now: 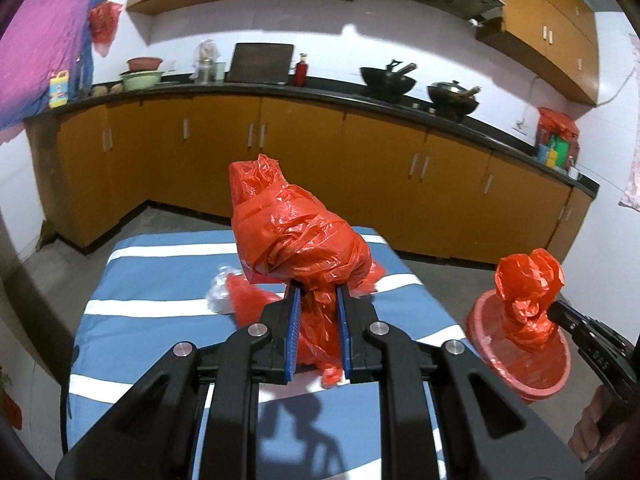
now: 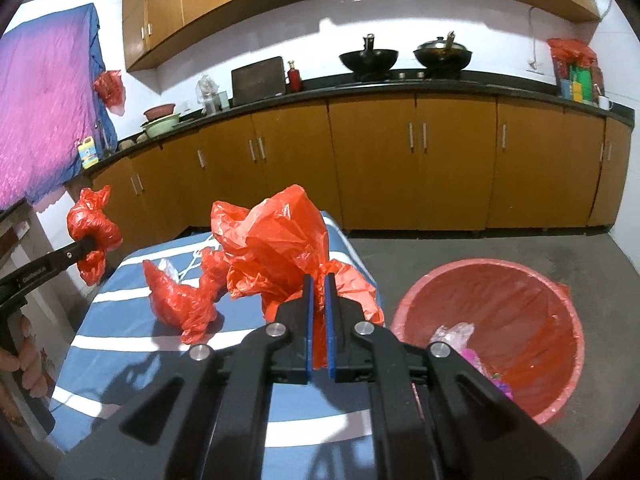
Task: Collect trash
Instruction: 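Carry both red bags with both tools over the red basket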
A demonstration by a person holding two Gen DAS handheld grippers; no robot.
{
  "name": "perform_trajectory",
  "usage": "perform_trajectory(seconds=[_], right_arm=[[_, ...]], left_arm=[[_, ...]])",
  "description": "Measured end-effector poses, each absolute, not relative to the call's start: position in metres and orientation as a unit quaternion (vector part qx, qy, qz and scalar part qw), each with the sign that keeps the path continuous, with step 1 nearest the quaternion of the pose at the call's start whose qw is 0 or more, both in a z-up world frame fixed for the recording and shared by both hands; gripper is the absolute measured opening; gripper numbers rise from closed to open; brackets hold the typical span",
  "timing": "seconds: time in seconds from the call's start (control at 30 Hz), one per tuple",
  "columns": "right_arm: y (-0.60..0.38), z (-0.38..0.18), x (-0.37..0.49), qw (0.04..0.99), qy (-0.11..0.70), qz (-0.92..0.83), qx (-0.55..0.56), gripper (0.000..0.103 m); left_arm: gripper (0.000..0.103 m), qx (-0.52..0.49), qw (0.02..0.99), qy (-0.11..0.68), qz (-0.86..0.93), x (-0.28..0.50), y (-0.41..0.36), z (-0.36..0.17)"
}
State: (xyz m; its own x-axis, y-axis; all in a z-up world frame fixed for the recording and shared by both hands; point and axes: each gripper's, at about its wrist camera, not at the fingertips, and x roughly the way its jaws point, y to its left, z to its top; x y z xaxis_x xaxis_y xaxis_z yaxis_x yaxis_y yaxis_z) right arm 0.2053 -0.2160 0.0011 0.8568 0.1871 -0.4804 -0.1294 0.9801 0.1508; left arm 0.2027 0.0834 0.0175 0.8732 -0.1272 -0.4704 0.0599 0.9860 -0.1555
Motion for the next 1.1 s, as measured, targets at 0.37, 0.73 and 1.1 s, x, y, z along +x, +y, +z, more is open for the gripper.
perform_trajectory(seconds=[0.37,0.73,1.1], right_arm=[[-0.256,0.011,0.193,0.967,0.239,0.046,0.069,0.006],[-0.303,0.009,0.184,0.969,0.234,-0.002,0.081,0.006],[-0.347,0.006,0.18,0.968,0.229,-0.046,0.088,0.006]], left_arm=[[0.016,-0.054,0.965,0.24,-0.095,0.202,0.034,0.027],[0.016,-0.052,0.955,0.244,-0.161,0.197,-0.026,0.027],[0.016,-0.039,0.942,0.256,-0.214,0.197,-0.084,0.019]])
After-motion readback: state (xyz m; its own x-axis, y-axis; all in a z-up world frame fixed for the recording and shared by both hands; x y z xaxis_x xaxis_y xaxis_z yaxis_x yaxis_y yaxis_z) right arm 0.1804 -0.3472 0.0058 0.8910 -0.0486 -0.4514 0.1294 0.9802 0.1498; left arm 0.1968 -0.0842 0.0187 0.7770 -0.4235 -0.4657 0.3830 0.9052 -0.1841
